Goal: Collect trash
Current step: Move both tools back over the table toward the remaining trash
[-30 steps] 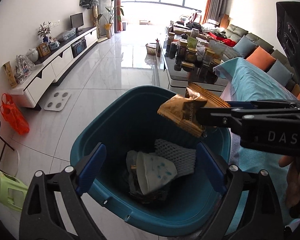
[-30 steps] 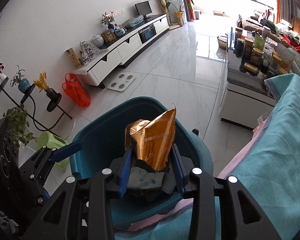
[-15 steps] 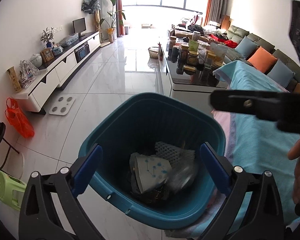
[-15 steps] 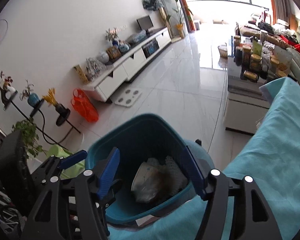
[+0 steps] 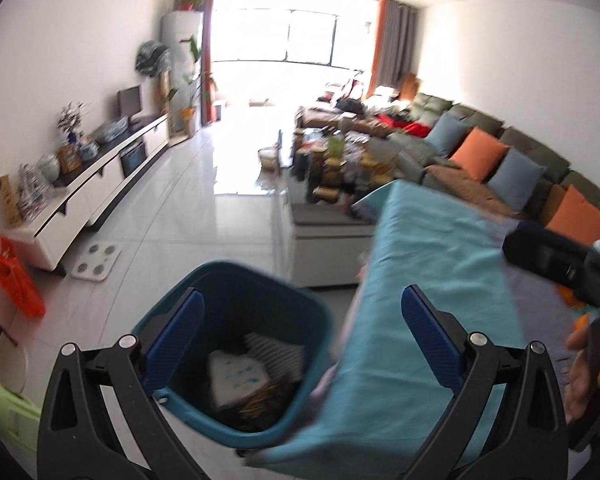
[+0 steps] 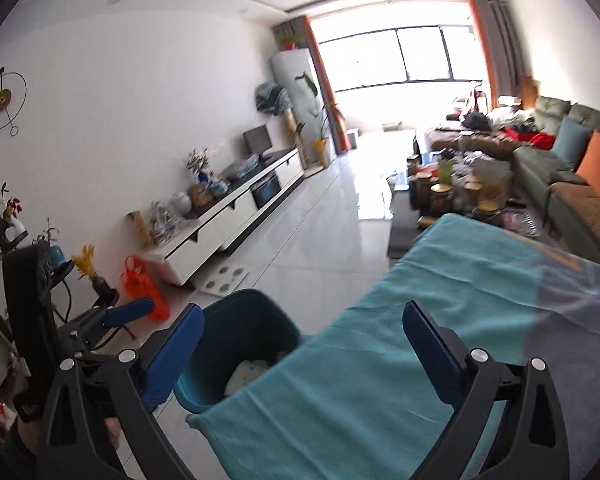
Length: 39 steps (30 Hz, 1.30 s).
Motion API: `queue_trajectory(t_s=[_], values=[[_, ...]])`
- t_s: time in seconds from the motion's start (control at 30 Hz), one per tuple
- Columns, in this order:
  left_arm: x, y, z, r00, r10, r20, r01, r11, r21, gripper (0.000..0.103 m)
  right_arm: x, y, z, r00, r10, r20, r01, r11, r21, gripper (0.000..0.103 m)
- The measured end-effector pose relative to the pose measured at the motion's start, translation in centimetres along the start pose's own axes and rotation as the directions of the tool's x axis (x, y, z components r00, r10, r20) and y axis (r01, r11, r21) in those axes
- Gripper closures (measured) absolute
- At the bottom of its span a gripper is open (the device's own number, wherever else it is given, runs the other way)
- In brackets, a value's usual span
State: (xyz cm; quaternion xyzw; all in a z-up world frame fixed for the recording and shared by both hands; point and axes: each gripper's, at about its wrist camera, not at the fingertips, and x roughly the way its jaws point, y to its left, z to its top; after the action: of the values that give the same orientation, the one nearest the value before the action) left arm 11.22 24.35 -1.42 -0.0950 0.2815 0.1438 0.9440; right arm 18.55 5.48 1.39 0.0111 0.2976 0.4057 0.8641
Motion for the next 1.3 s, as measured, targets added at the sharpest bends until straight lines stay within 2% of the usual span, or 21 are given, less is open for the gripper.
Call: queue_trajectory(t_s=[0.27, 0.4, 0.57, 0.63, 0.7, 0.87, 1.0, 1.17, 1.3], values=[[-2.8, -7.5, 1.3, 0.992, -0.106, 0.072, 0.102, 0.993, 0.053, 0.006, -7.5, -3.2, -2.0, 0.985, -0.128, 0.120, 0.124, 0.992, 0.038, 0.007], [-3.4, -12.0, 0.8, 0.982, -0.175, 0.068, 0.167, 0.980, 0.103, 0.006, -11.9, -5.7, -3.9, 0.962, -0.216, 0.170, 0.207, 0.976, 0.069, 0.007], [-3.4, -18.1, -0.8, 0.959, -0.282, 0.020, 0.274, 0.946, 0.171, 0.006, -16.4, -9.3, -6.8, 0.918, -0.349, 0.187, 0.324, 0.934, 0.152, 0.007], [-3.2, -20.2, -1.6, 0.949, -0.316, 0.005, 0.309, 0.931, 0.192, 0.006, -18.3, -10.8, -8.1, 0.895, -0.403, 0.189, 0.370, 0.910, 0.188, 0.007], [-2.9, -22.2, -2.4, 0.935, -0.353, -0.014, 0.348, 0.915, 0.205, 0.006, -19.9, -11.9, -9.5, 0.863, -0.470, 0.185, 0.431, 0.876, 0.216, 0.007], [-2.8, -26.2, -4.4, 0.909, -0.414, -0.054, 0.414, 0.876, 0.250, 0.006, -23.4, -14.0, -12.7, 0.809, -0.563, 0.168, 0.513, 0.816, 0.266, 0.007], [-2.5, -28.1, -5.6, 0.891, -0.448, -0.080, 0.450, 0.844, 0.291, 0.006, -24.8, -15.3, -14.2, 0.780, -0.607, 0.155, 0.550, 0.781, 0.296, 0.007], [-2.0, -30.2, -6.4, 0.876, -0.469, -0.111, 0.478, 0.814, 0.331, 0.006, -25.4, -16.4, -14.6, 0.765, -0.629, 0.137, 0.568, 0.760, 0.315, 0.007], [-1.1, -31.7, -6.6, 0.867, -0.479, -0.137, 0.495, 0.793, 0.356, 0.006, -25.3, -17.8, -14.5, 0.768, -0.630, 0.114, 0.571, 0.755, 0.322, 0.007]])
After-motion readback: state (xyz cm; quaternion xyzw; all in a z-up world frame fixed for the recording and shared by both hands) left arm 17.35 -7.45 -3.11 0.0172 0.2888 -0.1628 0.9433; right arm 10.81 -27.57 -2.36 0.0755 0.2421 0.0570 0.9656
